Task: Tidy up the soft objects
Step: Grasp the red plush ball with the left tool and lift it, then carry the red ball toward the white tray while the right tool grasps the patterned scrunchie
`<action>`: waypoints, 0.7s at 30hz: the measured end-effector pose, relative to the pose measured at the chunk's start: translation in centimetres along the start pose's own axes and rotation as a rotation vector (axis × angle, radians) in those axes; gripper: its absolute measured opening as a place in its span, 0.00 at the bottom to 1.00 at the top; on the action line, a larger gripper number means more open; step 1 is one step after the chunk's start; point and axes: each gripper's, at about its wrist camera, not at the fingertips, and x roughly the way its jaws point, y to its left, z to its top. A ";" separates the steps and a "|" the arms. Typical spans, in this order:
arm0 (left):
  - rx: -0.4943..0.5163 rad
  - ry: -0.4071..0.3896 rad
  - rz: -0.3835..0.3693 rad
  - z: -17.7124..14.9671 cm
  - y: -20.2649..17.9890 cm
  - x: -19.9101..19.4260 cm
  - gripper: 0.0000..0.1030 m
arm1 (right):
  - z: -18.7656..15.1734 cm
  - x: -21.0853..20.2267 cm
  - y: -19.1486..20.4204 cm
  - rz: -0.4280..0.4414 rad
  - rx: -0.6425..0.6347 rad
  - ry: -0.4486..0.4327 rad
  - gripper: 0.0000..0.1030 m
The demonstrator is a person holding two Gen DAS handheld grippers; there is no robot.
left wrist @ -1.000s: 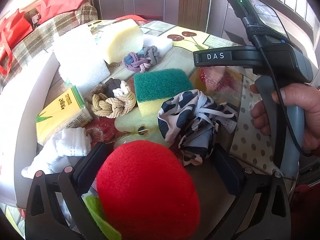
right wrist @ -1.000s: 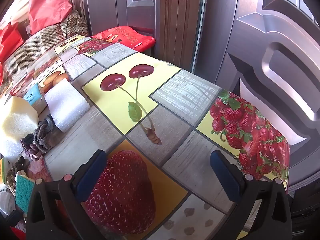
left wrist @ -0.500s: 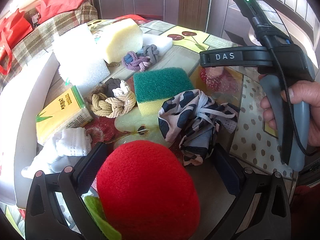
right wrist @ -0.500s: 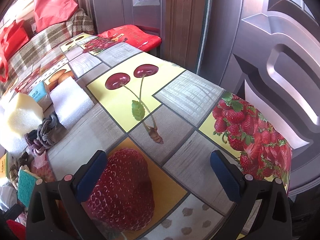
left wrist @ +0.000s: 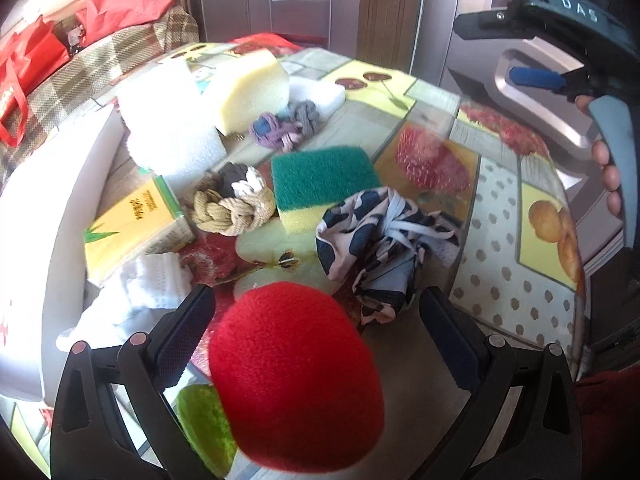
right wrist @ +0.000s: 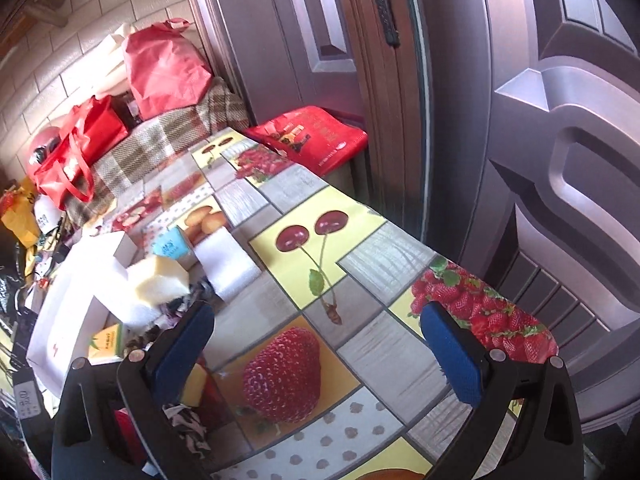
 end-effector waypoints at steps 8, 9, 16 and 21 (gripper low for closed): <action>-0.221 -0.165 0.083 -1.8 6.0 -10.3 1.00 | 0.1 -1.5 2.9 0.158 -0.165 -0.026 1.00; -0.246 -0.158 0.103 -2.5 6.9 -10.6 1.00 | -0.3 -1.4 3.4 0.175 -0.198 -0.017 1.00; -0.326 -0.080 0.133 -6.5 8.9 -11.1 1.00 | -4.6 0.8 6.9 0.294 -0.365 0.173 1.00; -0.317 -0.029 0.095 -6.4 7.8 -9.7 1.00 | -7.1 2.6 9.1 0.312 -0.470 0.260 1.00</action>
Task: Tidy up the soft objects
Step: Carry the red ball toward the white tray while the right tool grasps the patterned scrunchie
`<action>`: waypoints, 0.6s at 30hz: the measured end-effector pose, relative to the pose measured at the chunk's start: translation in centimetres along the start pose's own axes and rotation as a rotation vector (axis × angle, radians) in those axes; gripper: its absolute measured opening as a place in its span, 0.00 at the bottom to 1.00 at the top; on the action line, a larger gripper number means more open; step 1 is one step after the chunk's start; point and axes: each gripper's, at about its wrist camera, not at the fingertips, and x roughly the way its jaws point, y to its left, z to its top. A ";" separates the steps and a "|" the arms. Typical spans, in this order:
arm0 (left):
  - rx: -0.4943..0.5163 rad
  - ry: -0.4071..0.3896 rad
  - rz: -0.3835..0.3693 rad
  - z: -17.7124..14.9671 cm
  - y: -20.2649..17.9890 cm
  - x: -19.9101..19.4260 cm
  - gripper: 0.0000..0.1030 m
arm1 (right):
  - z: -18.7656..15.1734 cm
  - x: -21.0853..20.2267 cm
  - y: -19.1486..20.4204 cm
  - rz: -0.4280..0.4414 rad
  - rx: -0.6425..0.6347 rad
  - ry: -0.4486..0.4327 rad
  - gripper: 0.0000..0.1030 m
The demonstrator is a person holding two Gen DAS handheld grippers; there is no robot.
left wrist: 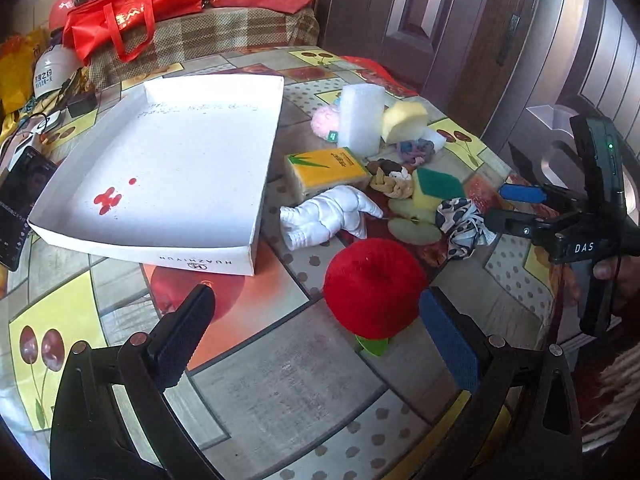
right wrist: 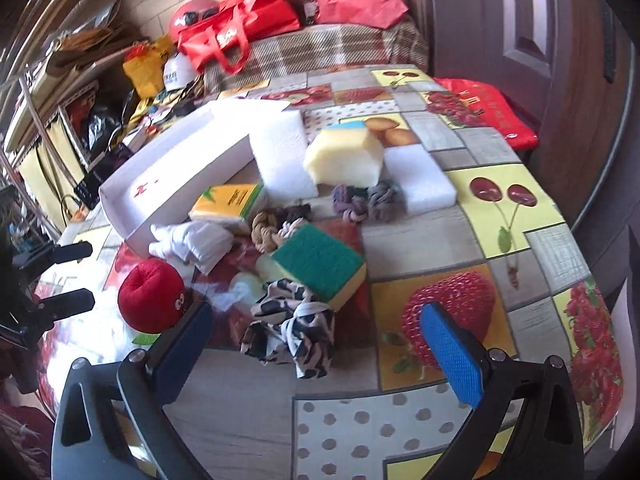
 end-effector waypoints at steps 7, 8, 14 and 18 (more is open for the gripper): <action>0.024 0.081 0.010 1.2 -1.9 3.5 1.00 | 0.0 2.2 1.5 -0.040 -0.054 0.033 0.98; 0.031 0.085 0.021 1.4 -2.2 3.7 1.00 | 0.1 2.5 1.6 -0.041 -0.061 0.036 0.98; 0.083 0.095 0.066 1.7 -3.4 4.6 1.00 | 0.3 3.3 2.2 -0.047 -0.093 0.039 0.98; 0.070 0.109 0.051 1.6 -3.4 5.2 1.00 | 0.2 3.8 2.2 -0.058 -0.102 0.055 0.74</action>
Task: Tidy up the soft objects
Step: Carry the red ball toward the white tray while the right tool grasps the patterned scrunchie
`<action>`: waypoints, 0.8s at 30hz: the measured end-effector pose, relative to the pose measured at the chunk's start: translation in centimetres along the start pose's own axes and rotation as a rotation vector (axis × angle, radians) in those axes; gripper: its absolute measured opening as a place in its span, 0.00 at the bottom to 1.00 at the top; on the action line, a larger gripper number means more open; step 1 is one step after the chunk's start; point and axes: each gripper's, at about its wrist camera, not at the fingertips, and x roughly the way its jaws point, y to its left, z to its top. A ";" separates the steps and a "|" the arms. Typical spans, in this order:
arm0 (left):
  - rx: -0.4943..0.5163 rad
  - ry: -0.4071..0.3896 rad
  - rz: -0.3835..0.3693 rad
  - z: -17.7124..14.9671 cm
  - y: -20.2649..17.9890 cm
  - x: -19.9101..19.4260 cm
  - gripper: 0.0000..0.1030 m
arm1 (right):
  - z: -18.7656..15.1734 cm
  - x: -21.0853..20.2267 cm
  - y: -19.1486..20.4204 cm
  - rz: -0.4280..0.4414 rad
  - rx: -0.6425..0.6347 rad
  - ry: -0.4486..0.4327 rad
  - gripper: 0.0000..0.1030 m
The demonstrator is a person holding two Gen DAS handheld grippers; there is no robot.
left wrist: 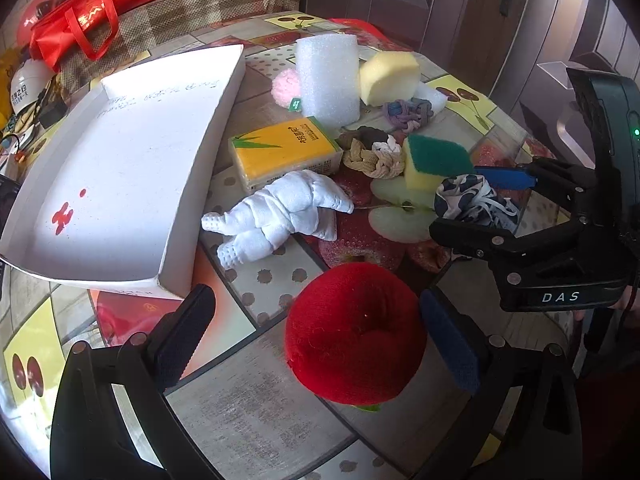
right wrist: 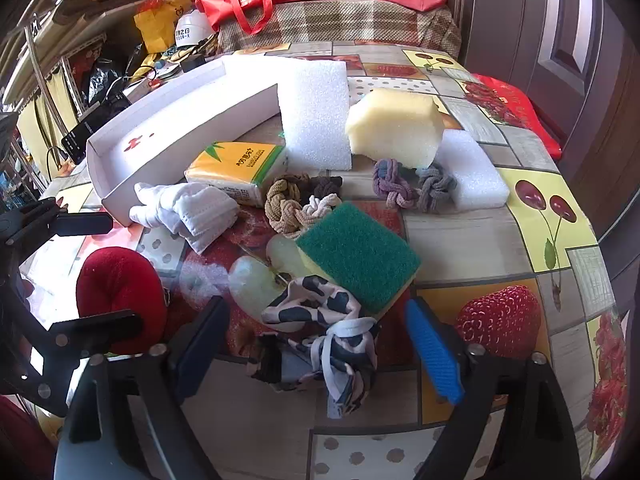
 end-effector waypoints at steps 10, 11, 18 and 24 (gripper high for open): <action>-0.050 0.016 -0.055 -0.2 0.8 -0.1 1.00 | -0.6 -0.1 -0.1 0.034 0.010 0.014 0.46; -0.042 0.025 -0.057 -0.3 0.6 0.1 1.00 | -0.7 -0.2 -0.2 0.036 0.012 0.016 0.46; 0.021 0.054 -0.048 -1.2 -0.8 1.1 0.84 | -0.9 -2.2 -0.7 0.063 0.024 0.002 0.45; 0.003 0.012 -0.103 -1.1 -0.2 0.2 0.43 | -0.1 -5.1 -0.3 0.104 0.023 -0.060 0.44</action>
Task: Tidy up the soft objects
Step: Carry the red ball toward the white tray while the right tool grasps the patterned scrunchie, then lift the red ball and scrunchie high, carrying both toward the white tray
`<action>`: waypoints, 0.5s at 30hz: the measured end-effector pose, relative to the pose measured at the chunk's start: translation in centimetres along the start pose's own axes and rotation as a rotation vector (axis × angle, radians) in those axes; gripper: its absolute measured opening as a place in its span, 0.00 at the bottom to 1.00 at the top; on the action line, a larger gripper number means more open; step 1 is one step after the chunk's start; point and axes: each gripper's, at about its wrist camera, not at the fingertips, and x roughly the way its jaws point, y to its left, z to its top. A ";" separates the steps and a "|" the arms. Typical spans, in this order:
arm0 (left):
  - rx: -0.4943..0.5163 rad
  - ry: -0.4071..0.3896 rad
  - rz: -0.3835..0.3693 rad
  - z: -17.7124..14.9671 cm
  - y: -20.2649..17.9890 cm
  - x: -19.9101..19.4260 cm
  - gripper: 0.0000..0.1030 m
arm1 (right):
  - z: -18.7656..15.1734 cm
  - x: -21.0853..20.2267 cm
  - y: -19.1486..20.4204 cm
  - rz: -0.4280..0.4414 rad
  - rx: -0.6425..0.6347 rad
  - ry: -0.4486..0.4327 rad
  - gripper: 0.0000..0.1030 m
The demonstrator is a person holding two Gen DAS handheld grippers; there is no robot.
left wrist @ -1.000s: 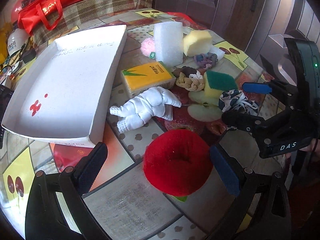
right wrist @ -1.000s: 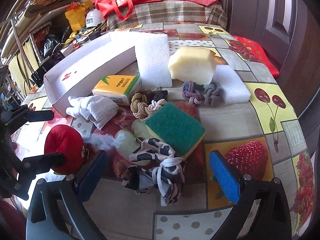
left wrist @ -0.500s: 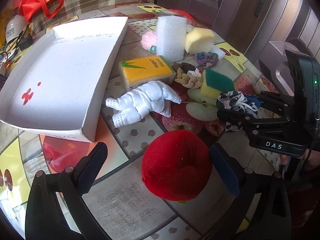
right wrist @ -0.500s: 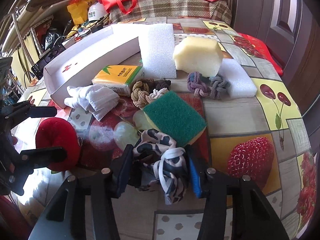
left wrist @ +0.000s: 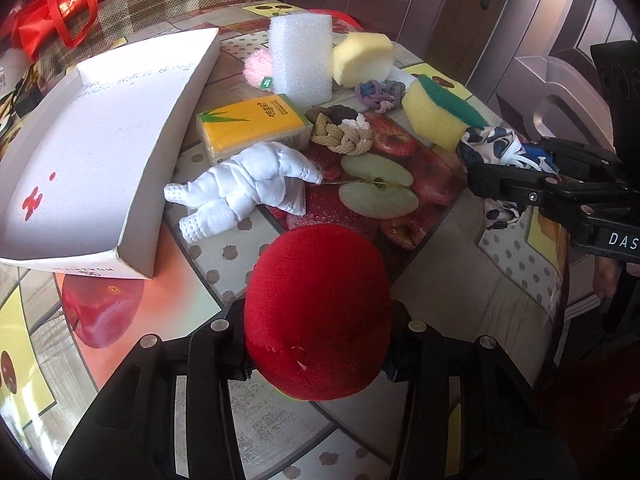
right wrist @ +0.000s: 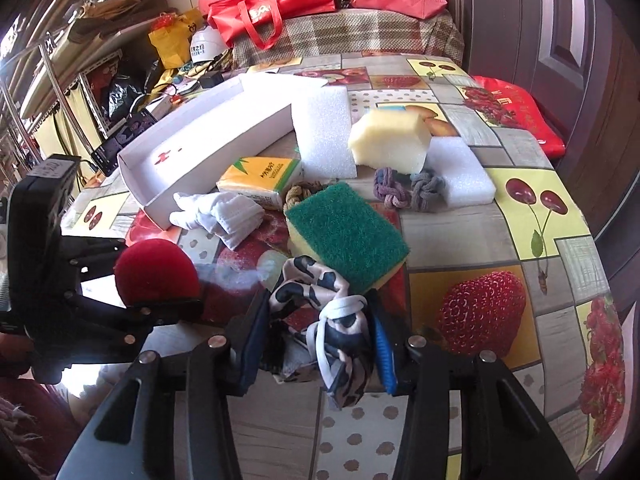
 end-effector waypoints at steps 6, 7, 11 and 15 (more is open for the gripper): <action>-0.034 -0.144 0.041 0.8 1.3 -5.1 0.43 | 2.9 -4.1 0.8 0.025 0.003 -0.148 0.44; -0.043 -0.180 0.060 1.0 1.7 -6.5 0.43 | 3.6 -4.9 0.8 0.024 0.006 -0.181 0.44; -0.108 -0.332 0.148 2.1 4.3 -13.0 0.43 | 6.5 -8.1 0.9 0.031 0.022 -0.313 0.44; -0.145 -0.484 0.275 3.5 7.0 -20.3 0.43 | 9.4 -11.0 1.4 0.048 0.011 -0.426 0.44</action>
